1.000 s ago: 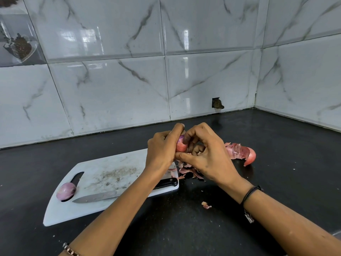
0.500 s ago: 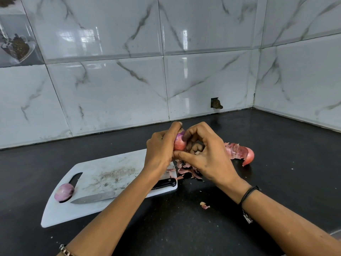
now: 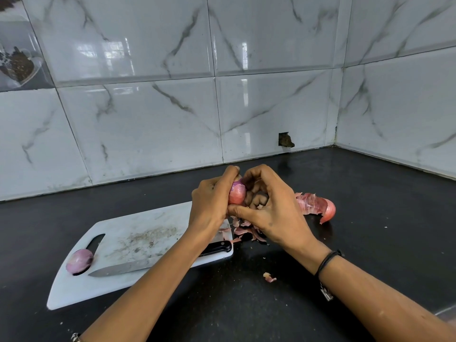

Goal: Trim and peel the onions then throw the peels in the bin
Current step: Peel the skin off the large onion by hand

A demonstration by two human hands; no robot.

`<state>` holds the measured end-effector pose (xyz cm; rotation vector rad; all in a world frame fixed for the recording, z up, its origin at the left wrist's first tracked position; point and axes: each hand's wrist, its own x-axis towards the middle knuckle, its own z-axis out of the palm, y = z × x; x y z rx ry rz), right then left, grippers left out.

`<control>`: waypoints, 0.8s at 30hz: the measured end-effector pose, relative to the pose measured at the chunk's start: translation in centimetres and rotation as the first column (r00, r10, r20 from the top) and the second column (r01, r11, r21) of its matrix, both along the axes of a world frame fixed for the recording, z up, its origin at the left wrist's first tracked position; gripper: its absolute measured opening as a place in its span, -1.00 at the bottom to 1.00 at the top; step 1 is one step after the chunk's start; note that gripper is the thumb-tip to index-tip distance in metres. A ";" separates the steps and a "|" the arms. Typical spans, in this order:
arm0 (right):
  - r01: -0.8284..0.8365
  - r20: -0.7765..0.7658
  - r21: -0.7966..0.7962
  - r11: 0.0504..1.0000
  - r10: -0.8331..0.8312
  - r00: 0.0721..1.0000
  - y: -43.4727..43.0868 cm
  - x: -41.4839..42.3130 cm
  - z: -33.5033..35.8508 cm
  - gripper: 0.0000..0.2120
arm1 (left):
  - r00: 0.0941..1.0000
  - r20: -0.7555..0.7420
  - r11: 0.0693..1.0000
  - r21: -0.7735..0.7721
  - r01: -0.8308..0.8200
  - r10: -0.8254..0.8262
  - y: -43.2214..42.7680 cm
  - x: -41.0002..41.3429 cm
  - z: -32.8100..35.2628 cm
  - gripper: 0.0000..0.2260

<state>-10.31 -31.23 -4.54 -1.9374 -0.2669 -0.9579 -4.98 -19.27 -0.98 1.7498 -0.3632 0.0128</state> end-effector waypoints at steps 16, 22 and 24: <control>0.009 -0.028 0.057 0.998 -0.008 1.000 0.2 -0.3 0.2 -0.53 | 0.997 -0.070 0.998 -0.052 0.021 -0.025 -0.1 -0.4 0.2 -0.59; 0.015 0.014 0.011 1.000 -0.015 1.000 0.2 -0.5 0.2 -0.67 | 0.988 -0.141 0.995 -0.094 0.046 -0.059 -0.1 -0.3 0.2 -0.61; 0.023 0.015 -0.009 1.000 -0.023 1.000 0.4 -0.5 0.1 -0.70 | 0.987 -0.147 0.993 -0.108 0.053 -0.069 -0.1 -0.1 0.3 -0.62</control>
